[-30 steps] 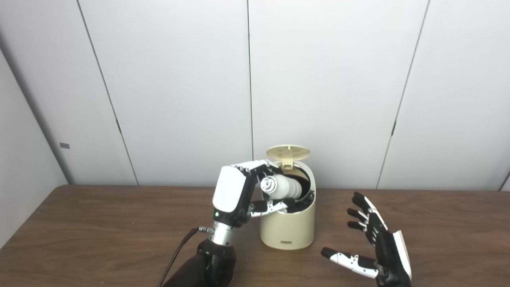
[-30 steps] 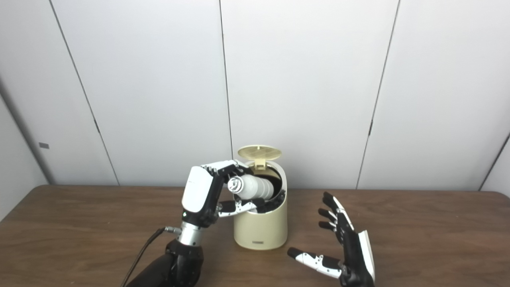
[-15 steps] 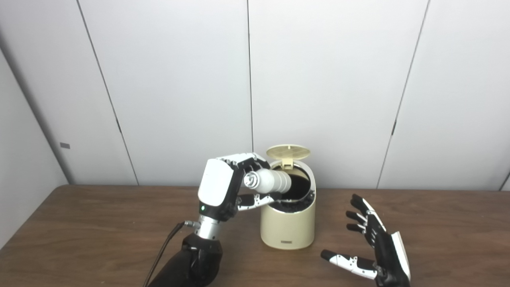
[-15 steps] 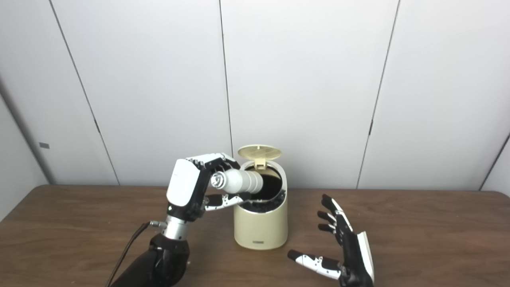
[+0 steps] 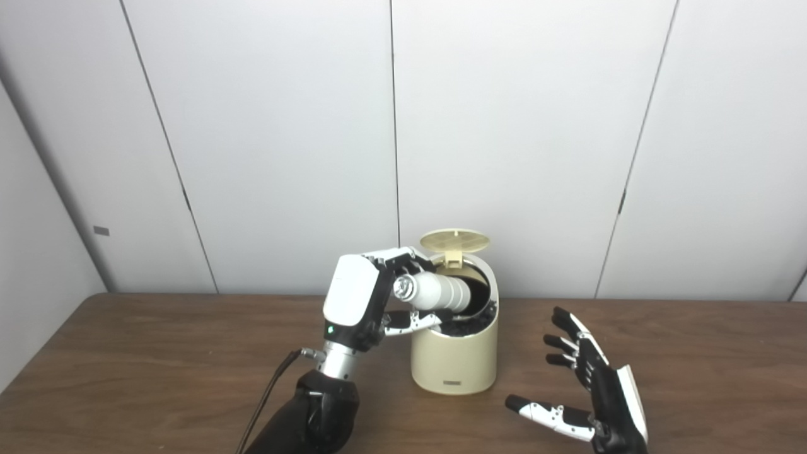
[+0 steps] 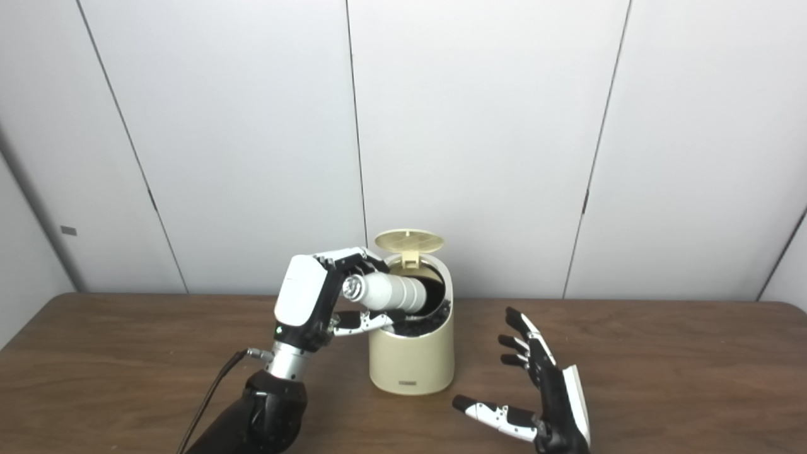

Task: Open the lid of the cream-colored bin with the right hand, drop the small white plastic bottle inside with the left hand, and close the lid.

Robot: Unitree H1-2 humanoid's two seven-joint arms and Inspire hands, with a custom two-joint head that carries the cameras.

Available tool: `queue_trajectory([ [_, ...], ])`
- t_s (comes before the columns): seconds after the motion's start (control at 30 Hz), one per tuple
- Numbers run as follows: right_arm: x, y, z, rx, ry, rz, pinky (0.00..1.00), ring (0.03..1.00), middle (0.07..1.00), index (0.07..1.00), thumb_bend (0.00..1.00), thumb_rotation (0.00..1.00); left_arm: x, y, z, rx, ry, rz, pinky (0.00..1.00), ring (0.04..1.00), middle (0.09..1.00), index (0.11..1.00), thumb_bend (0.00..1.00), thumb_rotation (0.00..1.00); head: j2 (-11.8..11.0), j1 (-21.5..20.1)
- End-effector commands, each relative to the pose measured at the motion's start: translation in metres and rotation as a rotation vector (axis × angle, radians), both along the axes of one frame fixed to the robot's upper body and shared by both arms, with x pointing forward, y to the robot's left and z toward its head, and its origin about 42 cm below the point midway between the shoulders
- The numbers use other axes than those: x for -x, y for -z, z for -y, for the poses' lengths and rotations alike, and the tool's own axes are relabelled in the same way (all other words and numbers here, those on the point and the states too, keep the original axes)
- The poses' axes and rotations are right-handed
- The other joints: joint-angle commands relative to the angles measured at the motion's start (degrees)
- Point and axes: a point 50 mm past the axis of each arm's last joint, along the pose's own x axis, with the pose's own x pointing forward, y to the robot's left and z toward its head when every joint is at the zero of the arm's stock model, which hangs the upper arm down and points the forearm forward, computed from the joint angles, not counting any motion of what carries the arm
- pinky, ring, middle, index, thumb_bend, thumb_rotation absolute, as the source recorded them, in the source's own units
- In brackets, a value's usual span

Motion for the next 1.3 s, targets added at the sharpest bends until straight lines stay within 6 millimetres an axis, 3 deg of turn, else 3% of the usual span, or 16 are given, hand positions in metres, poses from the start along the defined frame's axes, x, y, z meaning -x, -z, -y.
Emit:
queue_trajectory([
  [0.0,-0.005,-0.024,-0.006,-0.012,-0.018,0.109,0.7,0.795,0.88,0.868,0.74,0.12,-0.006,-0.009,-0.007,0.004,-0.002,0.005,0.34,0.384,0.454,0.507,0.5,0.0,0.0,0.1],
  [0.2,-0.005,-0.024,-0.006,-0.012,-0.017,0.108,0.69,0.798,0.884,0.874,0.73,0.11,-0.008,-0.007,-0.008,-0.093,-0.083,-0.027,0.38,0.404,0.473,0.533,0.5,0.0,-0.1,0.0],
  [0.3,-0.005,-0.024,-0.007,-0.012,-0.021,0.105,0.7,0.801,0.887,0.877,0.74,0.11,-0.008,-0.007,-0.007,-0.14,-0.126,-0.031,0.43,0.508,0.472,0.52,0.52,0.0,-0.1,0.0],
  [0.33,-0.005,-0.024,-0.007,-0.014,-0.022,0.105,0.7,0.804,0.887,0.879,0.74,0.12,-0.008,-0.007,-0.007,-0.148,-0.133,-0.028,0.46,0.54,0.562,0.596,0.75,0.01,-0.1,0.0],
  [0.37,-0.005,-0.024,-0.007,-0.016,-0.022,0.105,0.7,0.805,0.888,0.879,0.74,0.12,-0.008,-0.007,-0.007,-0.154,-0.138,-0.023,0.46,0.551,0.594,0.621,0.83,0.01,0.1,0.0],
  [0.43,-0.005,-0.025,-0.008,-0.016,-0.022,0.11,0.69,0.802,0.887,0.877,0.74,0.11,-0.007,-0.008,-0.007,-0.158,-0.143,-0.019,0.47,0.56,0.626,0.641,0.91,0.02,0.2,0.0],
  [0.5,-0.005,-0.025,-0.008,-0.017,-0.025,0.111,0.69,0.802,0.887,0.876,0.74,0.11,-0.007,-0.009,-0.007,-0.16,-0.149,-0.023,0.47,0.561,0.634,0.643,0.92,0.03,0.2,0.0],
  [1.0,-0.005,-0.025,-0.008,-0.015,-0.029,0.108,0.69,0.812,0.894,0.88,0.74,0.1,-0.005,-0.011,-0.006,-0.154,-0.143,-0.024,0.46,0.554,0.628,0.633,0.91,0.03,0.4,-0.1],
  [1.17,-0.005,-0.024,-0.008,-0.012,-0.028,0.109,0.69,0.809,0.893,0.878,0.74,0.11,-0.002,-0.011,-0.006,-0.093,-0.089,0.003,0.45,0.534,0.603,0.619,0.86,0.01,0.6,0.0],
  [1.2,-0.005,-0.024,-0.007,-0.011,-0.028,0.108,0.69,0.81,0.893,0.879,0.74,0.11,0.0,-0.011,-0.006,-0.062,-0.071,0.004,0.44,0.519,0.585,0.605,0.83,0.01,0.5,0.1],
  [1.27,-0.005,-0.024,-0.007,-0.01,-0.028,0.108,0.69,0.809,0.892,0.88,0.74,0.11,0.004,-0.011,-0.006,-0.011,-0.042,-0.003,0.39,0.482,0.551,0.516,0.58,0.05,0.4,0.0],
])
